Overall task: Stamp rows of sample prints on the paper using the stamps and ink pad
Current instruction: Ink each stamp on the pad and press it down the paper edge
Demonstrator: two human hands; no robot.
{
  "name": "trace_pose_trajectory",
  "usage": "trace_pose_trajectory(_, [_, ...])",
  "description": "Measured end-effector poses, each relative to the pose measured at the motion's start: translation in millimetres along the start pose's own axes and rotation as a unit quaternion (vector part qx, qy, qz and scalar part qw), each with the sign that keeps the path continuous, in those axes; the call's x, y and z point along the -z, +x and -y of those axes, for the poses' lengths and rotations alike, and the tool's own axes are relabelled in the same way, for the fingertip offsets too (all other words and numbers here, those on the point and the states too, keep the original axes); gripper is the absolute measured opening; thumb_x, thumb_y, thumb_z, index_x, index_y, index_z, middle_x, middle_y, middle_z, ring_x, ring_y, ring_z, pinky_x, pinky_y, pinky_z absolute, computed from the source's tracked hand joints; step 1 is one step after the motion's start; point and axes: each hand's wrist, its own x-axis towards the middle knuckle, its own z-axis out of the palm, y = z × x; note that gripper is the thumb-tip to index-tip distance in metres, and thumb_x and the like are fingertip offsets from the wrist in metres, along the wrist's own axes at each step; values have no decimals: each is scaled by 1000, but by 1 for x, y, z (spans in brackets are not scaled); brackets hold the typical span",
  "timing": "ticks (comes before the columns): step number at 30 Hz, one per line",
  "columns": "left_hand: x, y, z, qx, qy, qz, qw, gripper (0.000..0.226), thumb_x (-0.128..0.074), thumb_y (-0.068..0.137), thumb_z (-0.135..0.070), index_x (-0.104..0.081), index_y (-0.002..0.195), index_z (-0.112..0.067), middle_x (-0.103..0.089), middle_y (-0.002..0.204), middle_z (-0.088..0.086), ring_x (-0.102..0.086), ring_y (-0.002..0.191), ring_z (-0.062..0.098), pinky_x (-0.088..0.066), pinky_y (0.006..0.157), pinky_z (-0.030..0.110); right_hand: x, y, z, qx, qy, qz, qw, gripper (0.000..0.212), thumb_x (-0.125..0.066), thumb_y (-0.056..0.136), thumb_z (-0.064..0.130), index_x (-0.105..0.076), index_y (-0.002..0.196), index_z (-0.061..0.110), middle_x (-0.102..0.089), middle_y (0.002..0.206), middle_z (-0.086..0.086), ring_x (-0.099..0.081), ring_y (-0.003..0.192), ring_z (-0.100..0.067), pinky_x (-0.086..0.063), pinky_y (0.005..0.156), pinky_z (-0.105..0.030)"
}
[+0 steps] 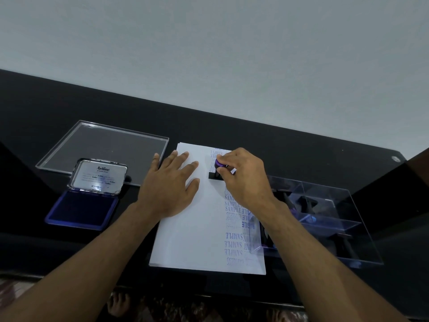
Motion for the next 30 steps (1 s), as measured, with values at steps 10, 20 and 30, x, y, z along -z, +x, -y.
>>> trace_pose_trajectory(10, [-1,0,0,1,-3,-2,1000,70,-14,93,-62,-42,150,-33,-32,162,1,-22,152,24,-12,122,59,2,5,2,-28,-29,46,998,28,-60,97,21,-68,121,11,-66,116,-6,-63,100,-17,-42,90,-17])
trace_pose_trajectory(20, [0,0,0,2,-7,-3,1000,69,-15,94,-62,-44,149,-33,-33,162,1,-23,152,25,-13,122,60,1,10,1,-41,-33,52,997,28,-62,96,21,-69,121,12,-67,114,-4,-66,97,-17,-51,93,-24])
trace_pose_trajectory(30, [-1,0,0,3,-4,-4,1000,69,-15,94,-62,-43,150,-33,-33,162,1,-23,152,24,-13,122,59,1,11,2,-63,-8,49,997,31,-66,92,27,-70,120,14,-67,115,-1,-66,95,-14,-53,93,-26])
